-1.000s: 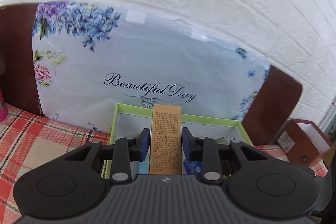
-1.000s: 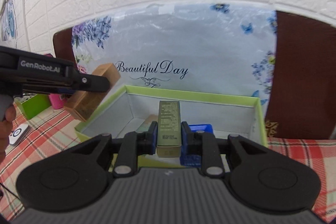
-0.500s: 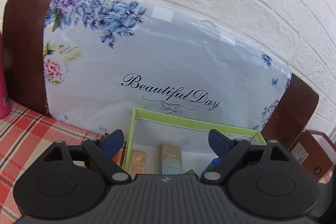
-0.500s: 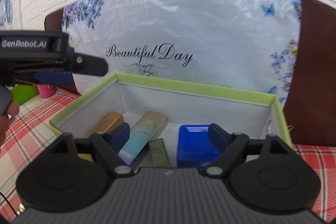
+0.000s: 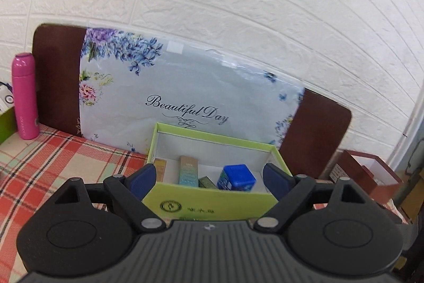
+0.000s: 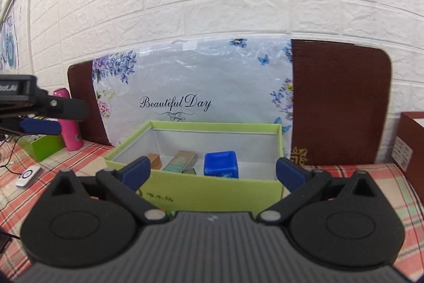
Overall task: Organize objects
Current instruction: 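Withdraw both tools from the lime-green box toward the remaining items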
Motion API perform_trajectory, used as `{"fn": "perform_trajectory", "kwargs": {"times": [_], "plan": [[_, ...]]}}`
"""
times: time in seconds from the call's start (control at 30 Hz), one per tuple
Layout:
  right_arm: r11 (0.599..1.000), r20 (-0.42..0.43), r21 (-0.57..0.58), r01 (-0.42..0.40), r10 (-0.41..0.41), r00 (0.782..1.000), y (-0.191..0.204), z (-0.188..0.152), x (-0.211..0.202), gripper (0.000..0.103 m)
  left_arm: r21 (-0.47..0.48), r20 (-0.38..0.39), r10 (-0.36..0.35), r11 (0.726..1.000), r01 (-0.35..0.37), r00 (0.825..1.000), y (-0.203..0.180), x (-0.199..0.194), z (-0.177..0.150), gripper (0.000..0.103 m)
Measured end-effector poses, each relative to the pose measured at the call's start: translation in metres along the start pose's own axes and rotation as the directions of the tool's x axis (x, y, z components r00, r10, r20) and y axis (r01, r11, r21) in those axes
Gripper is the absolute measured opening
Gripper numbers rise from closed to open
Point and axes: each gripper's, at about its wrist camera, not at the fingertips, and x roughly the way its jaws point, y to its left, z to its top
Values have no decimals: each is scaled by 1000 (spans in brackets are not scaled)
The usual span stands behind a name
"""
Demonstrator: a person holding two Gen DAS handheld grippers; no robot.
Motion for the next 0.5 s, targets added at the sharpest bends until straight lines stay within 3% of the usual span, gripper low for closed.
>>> {"fn": "perform_trajectory", "kwargs": {"times": [0.2, 0.5], "plan": [[997, 27, 62, 36, -37, 999, -4, -21, -54, 103, -3, -23, 18, 1000, -18, 1000, -9, -44, -43, 91], [994, -37, 71, 87, -85, 996, -4, -73, -97, 103, -30, -176, 47, 998, -53, 983, -3, -57, -114, 91]]}}
